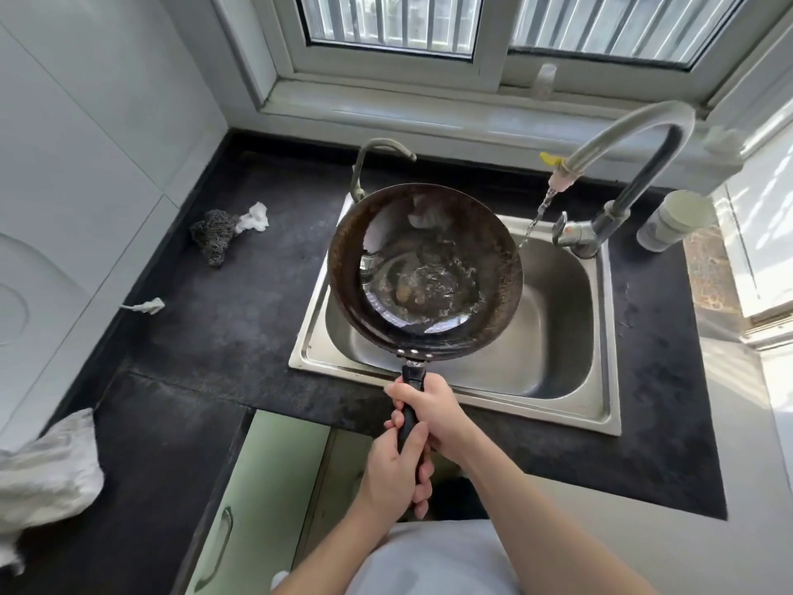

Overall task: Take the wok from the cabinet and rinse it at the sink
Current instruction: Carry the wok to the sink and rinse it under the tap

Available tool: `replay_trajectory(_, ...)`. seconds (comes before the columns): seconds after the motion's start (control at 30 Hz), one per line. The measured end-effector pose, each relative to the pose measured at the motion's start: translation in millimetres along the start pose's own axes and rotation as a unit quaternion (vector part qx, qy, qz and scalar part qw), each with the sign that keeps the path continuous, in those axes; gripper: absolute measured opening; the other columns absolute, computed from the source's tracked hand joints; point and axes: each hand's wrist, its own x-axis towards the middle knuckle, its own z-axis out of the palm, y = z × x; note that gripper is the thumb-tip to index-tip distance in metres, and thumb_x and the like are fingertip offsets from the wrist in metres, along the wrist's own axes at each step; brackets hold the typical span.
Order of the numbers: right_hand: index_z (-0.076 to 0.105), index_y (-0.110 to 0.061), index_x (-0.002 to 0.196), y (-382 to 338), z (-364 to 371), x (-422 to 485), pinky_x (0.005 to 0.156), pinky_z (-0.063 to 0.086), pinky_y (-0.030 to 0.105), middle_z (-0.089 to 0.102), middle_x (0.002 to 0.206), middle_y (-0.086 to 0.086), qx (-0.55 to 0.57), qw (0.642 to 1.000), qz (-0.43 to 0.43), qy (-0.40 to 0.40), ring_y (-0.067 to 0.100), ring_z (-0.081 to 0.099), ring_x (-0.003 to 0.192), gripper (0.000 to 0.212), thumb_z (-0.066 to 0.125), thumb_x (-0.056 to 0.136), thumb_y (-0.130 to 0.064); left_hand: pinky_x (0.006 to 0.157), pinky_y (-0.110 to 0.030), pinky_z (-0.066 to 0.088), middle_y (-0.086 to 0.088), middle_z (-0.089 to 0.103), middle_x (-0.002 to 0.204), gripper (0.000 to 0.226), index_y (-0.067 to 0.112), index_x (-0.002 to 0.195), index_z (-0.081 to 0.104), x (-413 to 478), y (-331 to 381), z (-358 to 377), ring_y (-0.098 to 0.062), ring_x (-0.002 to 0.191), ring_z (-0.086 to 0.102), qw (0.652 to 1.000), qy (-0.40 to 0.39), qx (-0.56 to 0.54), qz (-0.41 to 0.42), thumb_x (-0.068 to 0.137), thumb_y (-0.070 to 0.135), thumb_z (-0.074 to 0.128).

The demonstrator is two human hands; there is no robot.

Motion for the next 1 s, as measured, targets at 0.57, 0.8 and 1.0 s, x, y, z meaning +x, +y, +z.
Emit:
replay_trajectory(0.57,0.053,-0.006,0.078,11,-23,-18,0.063,0.058,0.036,0.052,0.063,0.005,0.038,0.998,0.019,0.053,0.016,0.054,0.049,0.021,0.063,0.096,-0.003,0.035,-0.024,0.039,-0.004,0.049,0.053,0.035,0.004,0.079,0.051,-2,-7,13,-0.015,0.035,0.041,0.997,-0.055,0.048,-0.012,0.100,0.031,0.047)
replay_trajectory(0.8,0.052,-0.006,0.074,-6,-17,1,0.063,0.058,0.037,0.049,0.062,0.006,0.015,1.000,0.003,0.013,0.017,0.052,0.049,0.023,0.063,0.094,-0.003,0.033,-0.025,0.038,-0.005,0.048,0.052,0.032,0.004,0.079,0.048,7,9,13,-0.017,0.034,0.038,1.000,-0.011,0.015,-0.011,0.100,0.028,0.049)
replay_trajectory(1.0,0.052,-0.006,0.076,3,1,1,0.064,0.058,0.036,0.048,0.063,0.008,-0.011,1.000,0.002,-0.008,0.017,0.053,0.049,0.022,0.062,0.095,-0.004,0.036,-0.025,0.039,-0.005,0.049,0.053,0.035,0.003,0.080,0.050,-3,1,-4,-0.017,0.036,0.040,1.000,-0.001,0.015,-0.014,0.100,0.032,0.048)
